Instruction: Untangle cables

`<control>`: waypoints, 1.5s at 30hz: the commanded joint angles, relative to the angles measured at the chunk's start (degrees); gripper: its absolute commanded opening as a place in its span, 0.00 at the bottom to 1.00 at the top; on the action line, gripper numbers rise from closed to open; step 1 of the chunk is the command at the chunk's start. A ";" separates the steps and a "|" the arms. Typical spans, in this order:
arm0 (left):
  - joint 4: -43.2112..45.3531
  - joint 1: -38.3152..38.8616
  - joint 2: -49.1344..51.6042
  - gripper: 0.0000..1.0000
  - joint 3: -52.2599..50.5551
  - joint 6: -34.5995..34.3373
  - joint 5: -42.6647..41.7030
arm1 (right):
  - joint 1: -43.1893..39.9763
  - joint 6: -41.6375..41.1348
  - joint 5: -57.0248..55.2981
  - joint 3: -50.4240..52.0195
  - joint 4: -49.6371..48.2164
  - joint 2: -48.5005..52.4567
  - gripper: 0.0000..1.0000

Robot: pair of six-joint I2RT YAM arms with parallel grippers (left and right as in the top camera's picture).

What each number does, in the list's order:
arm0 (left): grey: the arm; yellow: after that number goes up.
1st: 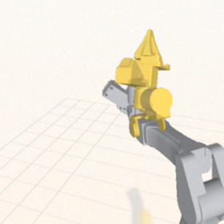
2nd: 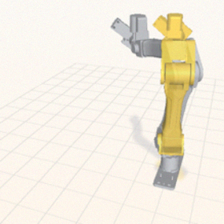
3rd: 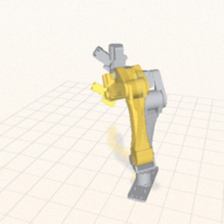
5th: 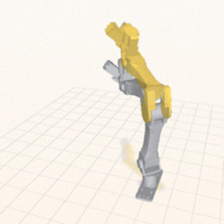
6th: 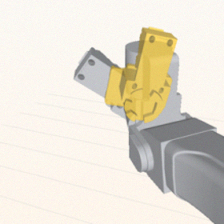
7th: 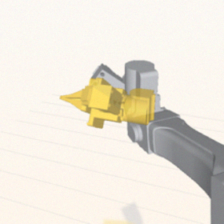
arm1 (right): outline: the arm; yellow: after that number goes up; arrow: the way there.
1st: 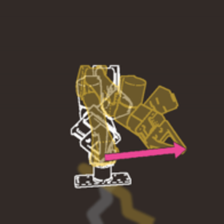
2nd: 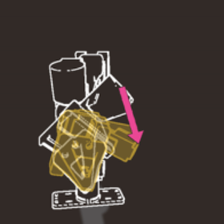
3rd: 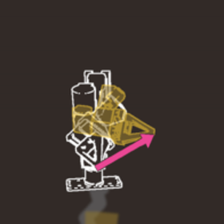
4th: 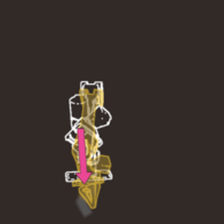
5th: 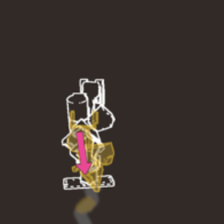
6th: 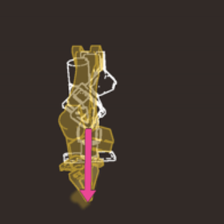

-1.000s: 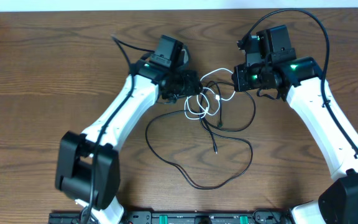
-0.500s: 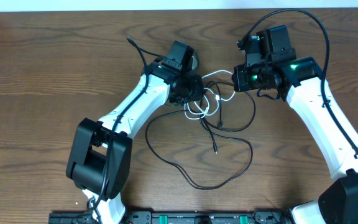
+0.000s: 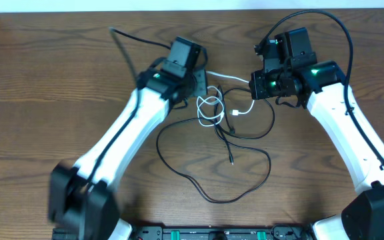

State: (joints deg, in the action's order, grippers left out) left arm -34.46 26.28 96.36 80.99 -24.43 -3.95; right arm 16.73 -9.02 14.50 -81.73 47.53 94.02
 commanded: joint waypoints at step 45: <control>-6.25 -0.48 -3.39 0.17 0.24 1.49 -13.97 | -0.02 -1.68 -3.87 -0.96 -0.83 7.91 0.47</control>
State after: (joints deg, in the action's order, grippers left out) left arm -40.36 25.98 89.89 81.01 -23.22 -14.66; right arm 16.88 -10.52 10.85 -81.80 46.63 101.73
